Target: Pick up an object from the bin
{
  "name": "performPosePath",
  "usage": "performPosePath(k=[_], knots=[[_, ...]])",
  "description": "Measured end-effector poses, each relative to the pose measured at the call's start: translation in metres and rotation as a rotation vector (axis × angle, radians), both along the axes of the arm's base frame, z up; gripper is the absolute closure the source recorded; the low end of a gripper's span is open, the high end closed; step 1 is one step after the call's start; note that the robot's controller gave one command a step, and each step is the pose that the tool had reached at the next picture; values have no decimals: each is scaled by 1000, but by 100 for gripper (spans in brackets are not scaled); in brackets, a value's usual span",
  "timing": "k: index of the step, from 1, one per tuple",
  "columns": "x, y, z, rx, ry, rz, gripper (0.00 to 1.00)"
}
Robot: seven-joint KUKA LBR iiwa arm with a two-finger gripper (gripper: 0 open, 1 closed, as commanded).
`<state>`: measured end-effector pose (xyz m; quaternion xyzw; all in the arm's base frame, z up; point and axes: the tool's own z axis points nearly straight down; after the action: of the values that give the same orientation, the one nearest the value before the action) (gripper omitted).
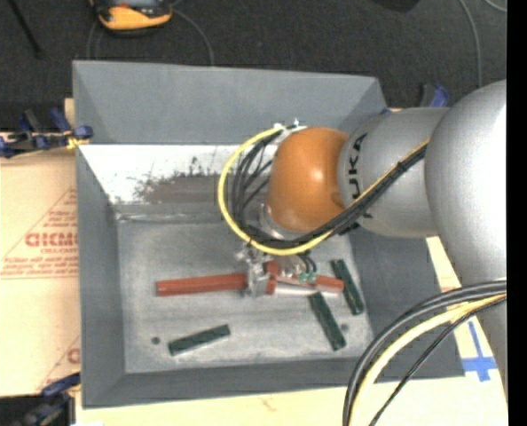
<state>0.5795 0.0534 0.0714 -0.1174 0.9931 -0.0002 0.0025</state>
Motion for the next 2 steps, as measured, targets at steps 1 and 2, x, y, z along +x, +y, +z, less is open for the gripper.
performPosePath(k=[1, 2], knots=[[0, 0, 0, 0, 0, 0, 100], [0, 4, 31, -1, 9, 58, 100]])
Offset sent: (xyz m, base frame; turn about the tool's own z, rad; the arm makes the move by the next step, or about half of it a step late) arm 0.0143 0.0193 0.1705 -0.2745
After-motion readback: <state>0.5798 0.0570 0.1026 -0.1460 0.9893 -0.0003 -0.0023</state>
